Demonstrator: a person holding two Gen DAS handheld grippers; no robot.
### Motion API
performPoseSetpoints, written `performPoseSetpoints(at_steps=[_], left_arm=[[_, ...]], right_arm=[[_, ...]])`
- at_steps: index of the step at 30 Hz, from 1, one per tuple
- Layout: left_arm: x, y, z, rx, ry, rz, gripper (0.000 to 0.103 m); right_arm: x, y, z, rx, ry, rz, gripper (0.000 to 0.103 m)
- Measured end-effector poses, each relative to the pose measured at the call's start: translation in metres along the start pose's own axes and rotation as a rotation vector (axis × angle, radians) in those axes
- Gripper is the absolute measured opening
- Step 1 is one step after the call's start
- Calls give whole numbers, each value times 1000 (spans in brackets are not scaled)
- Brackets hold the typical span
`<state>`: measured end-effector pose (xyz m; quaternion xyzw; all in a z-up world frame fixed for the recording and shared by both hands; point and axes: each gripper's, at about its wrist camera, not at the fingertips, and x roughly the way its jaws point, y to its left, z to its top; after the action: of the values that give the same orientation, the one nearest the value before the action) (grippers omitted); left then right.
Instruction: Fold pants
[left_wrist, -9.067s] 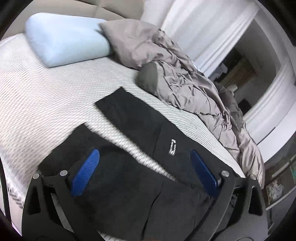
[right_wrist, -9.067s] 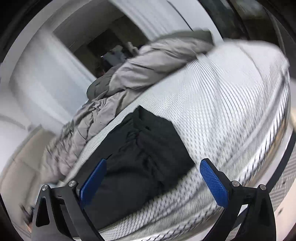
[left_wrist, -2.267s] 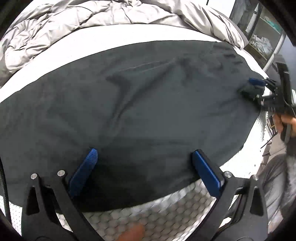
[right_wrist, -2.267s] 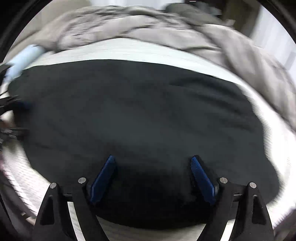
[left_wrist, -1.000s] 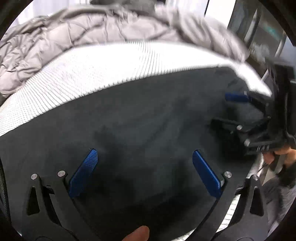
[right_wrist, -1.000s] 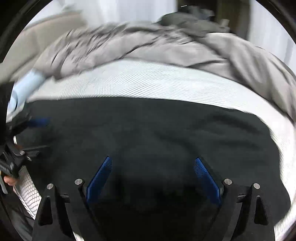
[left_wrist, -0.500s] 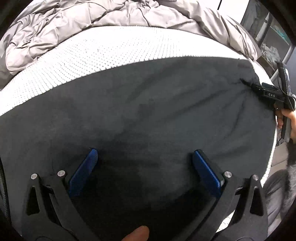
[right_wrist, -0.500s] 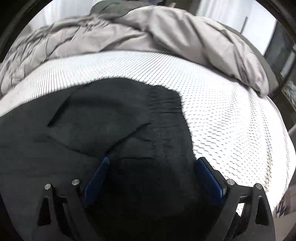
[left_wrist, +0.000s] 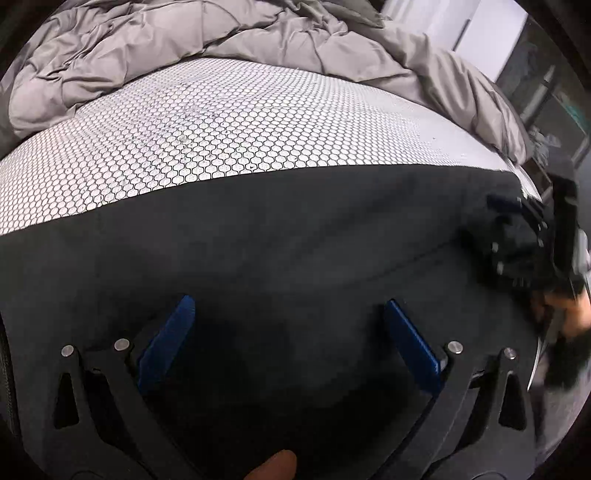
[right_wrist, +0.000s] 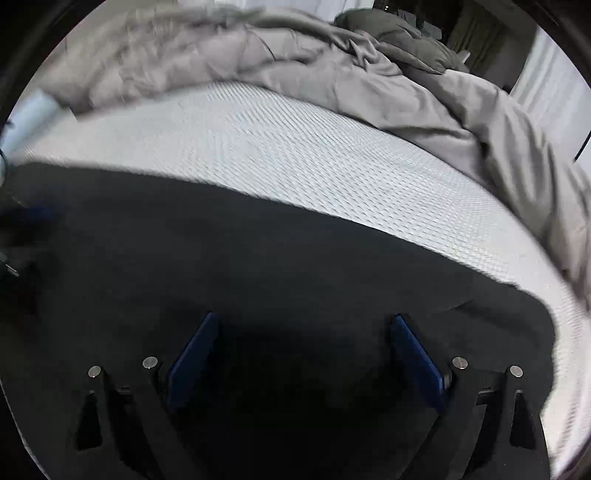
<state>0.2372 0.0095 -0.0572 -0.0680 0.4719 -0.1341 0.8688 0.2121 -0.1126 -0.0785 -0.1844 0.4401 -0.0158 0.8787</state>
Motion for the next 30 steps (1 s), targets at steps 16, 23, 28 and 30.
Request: performPoseSetpoints(at_steps=[16, 23, 28, 30], left_arm=[[-37, -13, 18, 26, -68, -6, 102], [23, -7, 45, -12, 8, 75, 101], [25, -1, 42, 9, -1, 51, 102], [25, 0, 42, 1, -9, 37, 101]], right_arm=[[-44, -100, -19, 227, -91, -162, 97], [-5, -16, 26, 93, -37, 56, 97], [27, -39, 19, 137, 21, 5, 97], [28, -69, 12, 169, 39, -195, 97]])
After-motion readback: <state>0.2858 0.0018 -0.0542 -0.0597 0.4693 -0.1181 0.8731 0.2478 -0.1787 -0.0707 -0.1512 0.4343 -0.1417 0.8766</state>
